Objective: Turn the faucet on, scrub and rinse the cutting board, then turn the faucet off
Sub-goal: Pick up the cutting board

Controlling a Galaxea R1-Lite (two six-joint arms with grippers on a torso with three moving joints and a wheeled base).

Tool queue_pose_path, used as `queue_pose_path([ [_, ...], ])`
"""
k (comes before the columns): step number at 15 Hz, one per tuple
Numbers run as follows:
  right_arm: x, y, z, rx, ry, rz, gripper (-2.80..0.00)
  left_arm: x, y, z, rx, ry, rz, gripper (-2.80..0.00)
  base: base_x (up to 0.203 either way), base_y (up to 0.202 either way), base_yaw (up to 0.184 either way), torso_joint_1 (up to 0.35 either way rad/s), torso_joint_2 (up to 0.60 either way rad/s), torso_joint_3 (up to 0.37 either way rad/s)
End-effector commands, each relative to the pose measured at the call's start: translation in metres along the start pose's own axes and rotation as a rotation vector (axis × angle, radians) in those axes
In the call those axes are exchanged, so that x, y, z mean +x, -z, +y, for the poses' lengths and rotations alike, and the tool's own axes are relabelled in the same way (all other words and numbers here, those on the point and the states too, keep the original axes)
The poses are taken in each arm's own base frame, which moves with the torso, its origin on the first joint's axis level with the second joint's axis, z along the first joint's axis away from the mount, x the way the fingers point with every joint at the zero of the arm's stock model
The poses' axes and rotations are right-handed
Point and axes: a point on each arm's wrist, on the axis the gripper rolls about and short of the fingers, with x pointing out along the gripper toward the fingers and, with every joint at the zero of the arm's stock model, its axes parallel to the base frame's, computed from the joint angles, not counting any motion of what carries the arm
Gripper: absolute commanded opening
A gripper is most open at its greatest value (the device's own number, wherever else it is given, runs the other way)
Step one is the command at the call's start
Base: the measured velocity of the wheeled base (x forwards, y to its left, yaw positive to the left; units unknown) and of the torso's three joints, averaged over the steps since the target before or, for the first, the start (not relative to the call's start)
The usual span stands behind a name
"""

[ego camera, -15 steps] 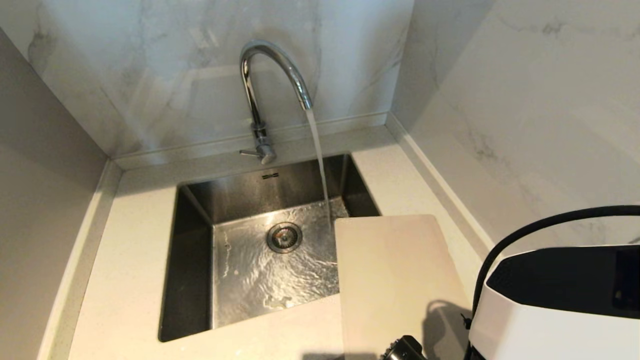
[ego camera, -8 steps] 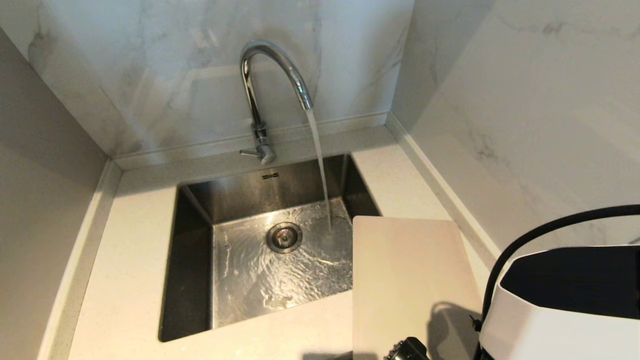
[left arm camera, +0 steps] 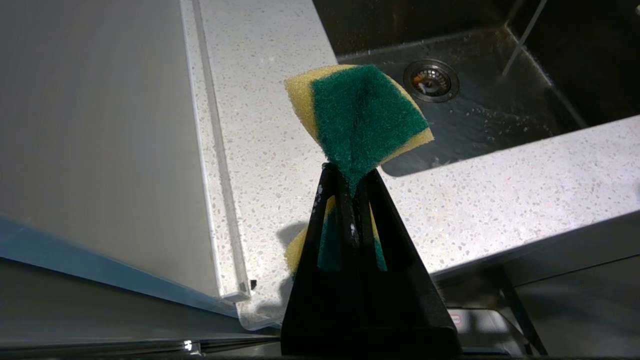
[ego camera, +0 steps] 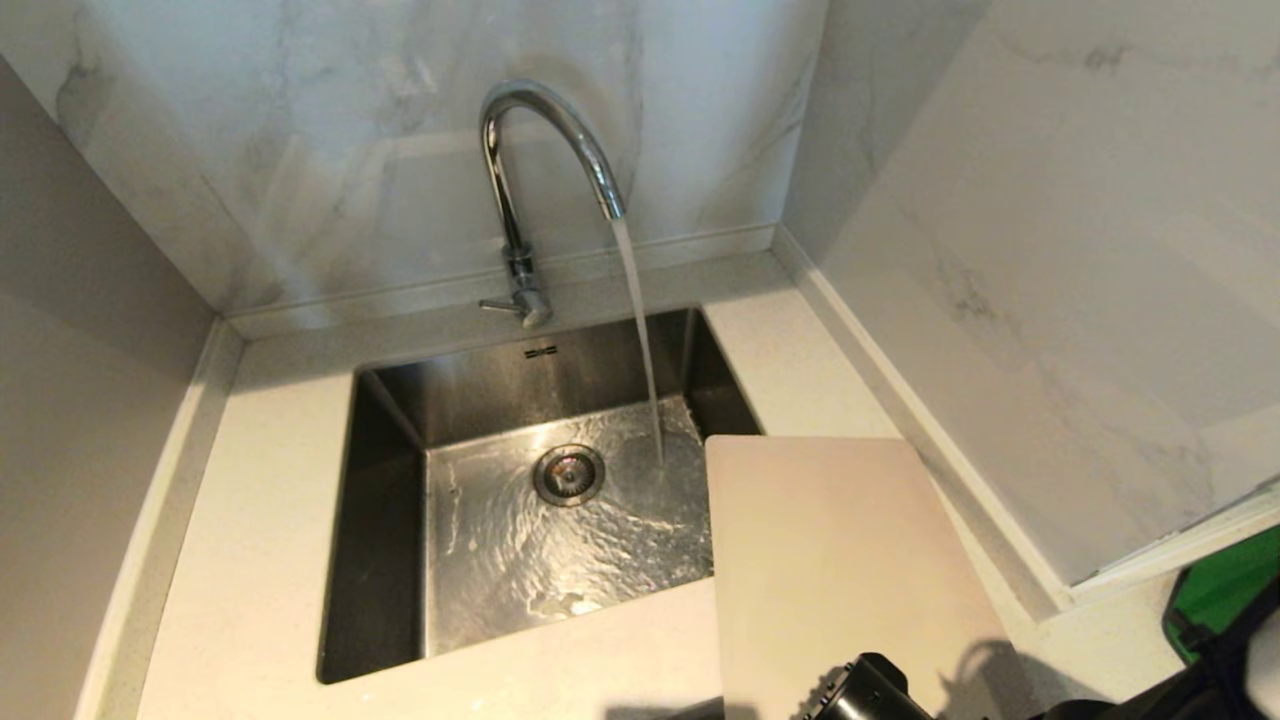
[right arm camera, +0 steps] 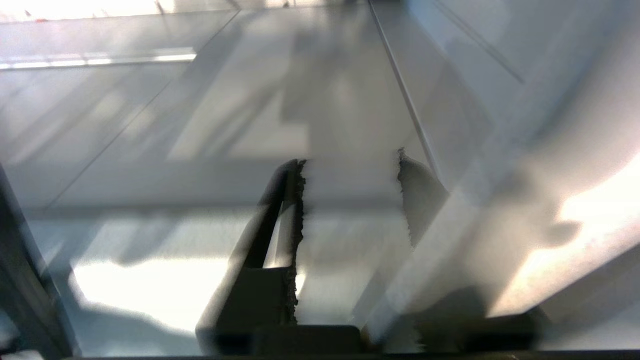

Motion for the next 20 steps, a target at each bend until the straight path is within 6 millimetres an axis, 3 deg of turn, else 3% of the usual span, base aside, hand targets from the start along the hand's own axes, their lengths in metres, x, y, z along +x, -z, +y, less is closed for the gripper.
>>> queue_pose_path([
  [1, -0.030, 0.010, 0.005, -0.017, 0.044, -0.005, -2.80, 0.000, 0.000, 0.000, 0.000, 0.000, 0.000, -2.80, 0.000, 0.000, 0.000, 0.000, 0.00, 0.000],
  [4, -0.063, 0.021, 0.009, -0.060, 0.080, 0.019, -2.80, 0.000, 0.000, 0.000, 0.000, 0.000, 0.002, -2.80, 0.000, 0.000, 0.000, 0.000, 0.00, 0.000],
  [8, -0.101, 0.023, -0.006, -0.089, 0.150, 0.042, -2.80, 0.000, 0.000, 0.000, 0.000, 0.000, 0.000, -2.80, 0.000, 0.000, 0.000, 0.000, 0.00, 0.000],
  [14, -0.131, 0.024, -0.005, -0.186, 0.320, 0.052, -2.80, 0.000, 0.000, 0.000, 0.000, 0.000, -0.001, -2.80, 0.000, 0.000, 0.000, 0.000, 0.00, 0.000],
  [20, -0.153, 0.037, 0.003, -0.266, 0.459, 0.135, -2.80, 0.000, 0.000, 0.000, 0.000, 0.000, -0.001, -2.80, 0.000, 0.000, 0.000, 0.000, 0.00, 0.000],
])
